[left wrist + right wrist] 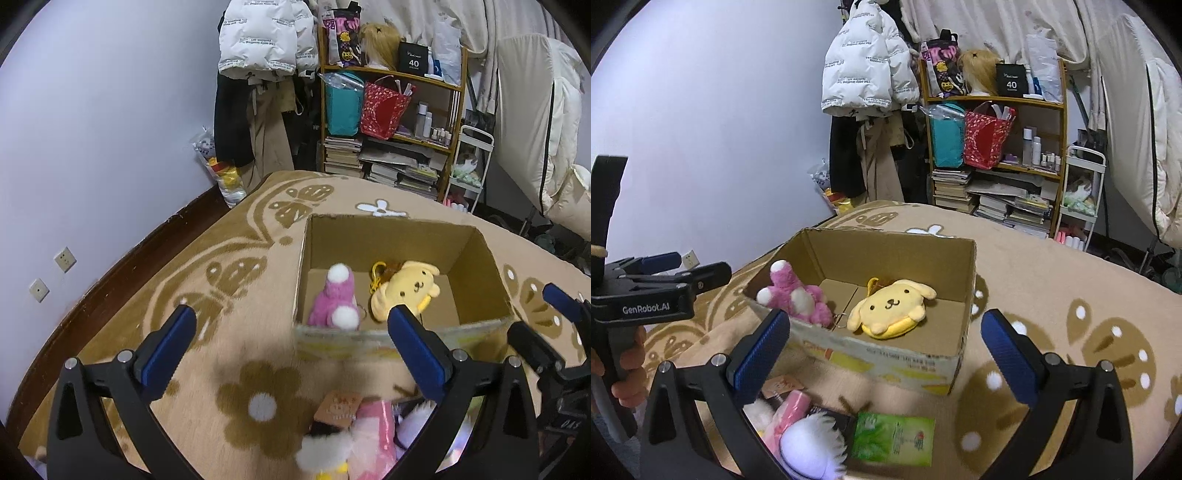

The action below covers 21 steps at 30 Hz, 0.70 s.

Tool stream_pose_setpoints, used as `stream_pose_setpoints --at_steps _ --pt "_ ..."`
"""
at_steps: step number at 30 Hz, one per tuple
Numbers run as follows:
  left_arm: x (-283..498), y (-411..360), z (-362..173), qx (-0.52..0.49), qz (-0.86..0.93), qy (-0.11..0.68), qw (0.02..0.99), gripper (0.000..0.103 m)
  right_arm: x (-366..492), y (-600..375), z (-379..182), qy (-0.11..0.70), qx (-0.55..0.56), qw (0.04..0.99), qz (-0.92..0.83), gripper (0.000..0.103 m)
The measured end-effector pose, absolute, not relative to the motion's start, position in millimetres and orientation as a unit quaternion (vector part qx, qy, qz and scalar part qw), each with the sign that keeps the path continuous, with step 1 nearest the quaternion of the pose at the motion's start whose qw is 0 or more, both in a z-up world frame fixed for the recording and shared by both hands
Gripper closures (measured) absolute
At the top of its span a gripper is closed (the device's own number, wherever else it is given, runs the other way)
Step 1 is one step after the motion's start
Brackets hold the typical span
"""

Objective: Organize soft objects
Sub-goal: 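Withdraw both tools from the box back toward the remaining toys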

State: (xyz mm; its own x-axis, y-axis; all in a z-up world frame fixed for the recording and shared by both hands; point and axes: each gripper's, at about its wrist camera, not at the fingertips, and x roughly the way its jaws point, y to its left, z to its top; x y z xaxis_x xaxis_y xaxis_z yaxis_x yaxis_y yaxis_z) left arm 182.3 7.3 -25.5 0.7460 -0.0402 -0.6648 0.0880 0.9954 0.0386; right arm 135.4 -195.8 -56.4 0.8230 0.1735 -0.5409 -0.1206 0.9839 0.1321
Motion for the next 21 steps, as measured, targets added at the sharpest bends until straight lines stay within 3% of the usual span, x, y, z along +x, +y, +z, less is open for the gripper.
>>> stream_pose_setpoints --at_steps 21 --pt "106 24 -34 0.021 -0.038 0.373 0.927 0.001 53 -183 -53 0.292 0.068 0.953 0.047 0.000"
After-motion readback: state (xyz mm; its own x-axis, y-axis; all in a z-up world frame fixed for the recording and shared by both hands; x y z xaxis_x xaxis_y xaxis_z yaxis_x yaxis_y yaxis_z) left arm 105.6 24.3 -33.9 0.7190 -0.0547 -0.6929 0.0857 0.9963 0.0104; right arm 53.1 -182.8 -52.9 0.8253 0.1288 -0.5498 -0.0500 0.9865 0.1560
